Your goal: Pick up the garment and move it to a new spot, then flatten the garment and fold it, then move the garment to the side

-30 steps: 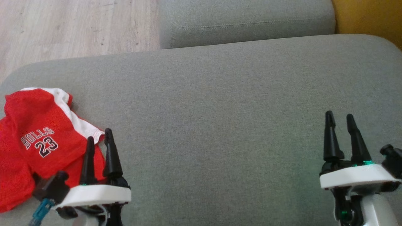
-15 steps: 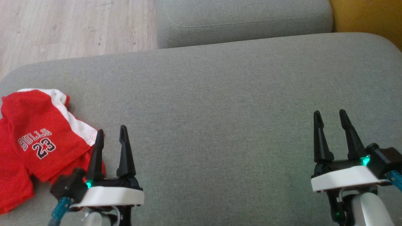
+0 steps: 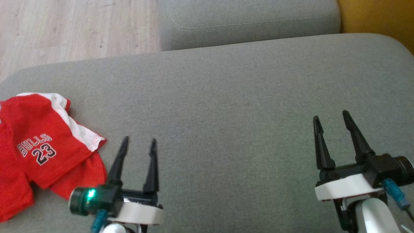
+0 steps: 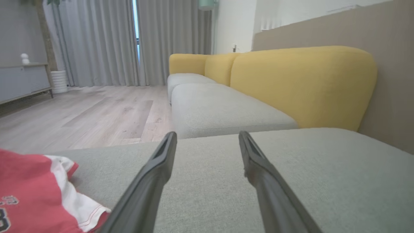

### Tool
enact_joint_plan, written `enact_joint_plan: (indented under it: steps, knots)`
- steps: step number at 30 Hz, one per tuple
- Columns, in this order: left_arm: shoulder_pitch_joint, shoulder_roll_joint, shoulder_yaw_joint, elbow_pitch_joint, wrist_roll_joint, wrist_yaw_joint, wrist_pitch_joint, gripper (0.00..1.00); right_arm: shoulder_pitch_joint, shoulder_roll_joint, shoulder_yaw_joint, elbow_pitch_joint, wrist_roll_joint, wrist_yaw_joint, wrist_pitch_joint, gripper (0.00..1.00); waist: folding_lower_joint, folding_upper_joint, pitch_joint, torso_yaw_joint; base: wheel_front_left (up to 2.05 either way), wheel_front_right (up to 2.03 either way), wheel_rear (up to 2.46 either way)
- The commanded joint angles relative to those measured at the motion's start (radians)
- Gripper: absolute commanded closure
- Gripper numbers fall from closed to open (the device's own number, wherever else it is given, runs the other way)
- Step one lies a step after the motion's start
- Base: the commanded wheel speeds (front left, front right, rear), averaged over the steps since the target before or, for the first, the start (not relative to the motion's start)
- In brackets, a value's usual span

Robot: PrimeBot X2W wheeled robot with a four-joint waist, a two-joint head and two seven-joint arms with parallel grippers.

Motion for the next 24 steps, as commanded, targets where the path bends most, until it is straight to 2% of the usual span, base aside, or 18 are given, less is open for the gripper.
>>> enact_joint_plan:
  steps: [1,5,9,17,24]
  knots:
    - [-0.055,0.013,0.014,-0.03,0.029,0.01,-0.014,0.0,-0.04,-0.008,0.024,-0.042,-0.03,-0.001,-0.015,0.0,0.0,0.0,0.0,0.0,0.0,0.0,0.0]
    - [-0.063,0.028,-0.021,-0.028,0.069,0.042,-0.026,0.0,-0.041,-0.008,0.042,-0.054,-0.069,-0.001,-0.027,0.0,0.0,0.0,-0.001,0.001,0.0,0.0,0.0]
    - [-0.057,0.009,-0.007,-0.053,0.039,0.05,-0.038,0.0,-0.033,-0.009,0.051,-0.067,-0.074,-0.001,-0.038,0.0,0.0,0.0,-0.004,0.004,0.0,0.0,0.0]
    - [-0.015,-0.033,0.071,-0.092,0.018,-0.025,-0.061,0.0,-0.008,-0.009,0.044,-0.049,0.018,-0.001,-0.062,0.0,0.0,0.0,-0.01,0.008,0.0,0.0,0.0]
    - [0.013,-0.048,0.136,-0.078,-0.005,-0.086,-0.065,0.0,0.009,-0.009,0.042,-0.01,0.208,-0.001,-0.066,0.0,0.0,0.0,-0.014,0.006,0.0,0.0,0.0]
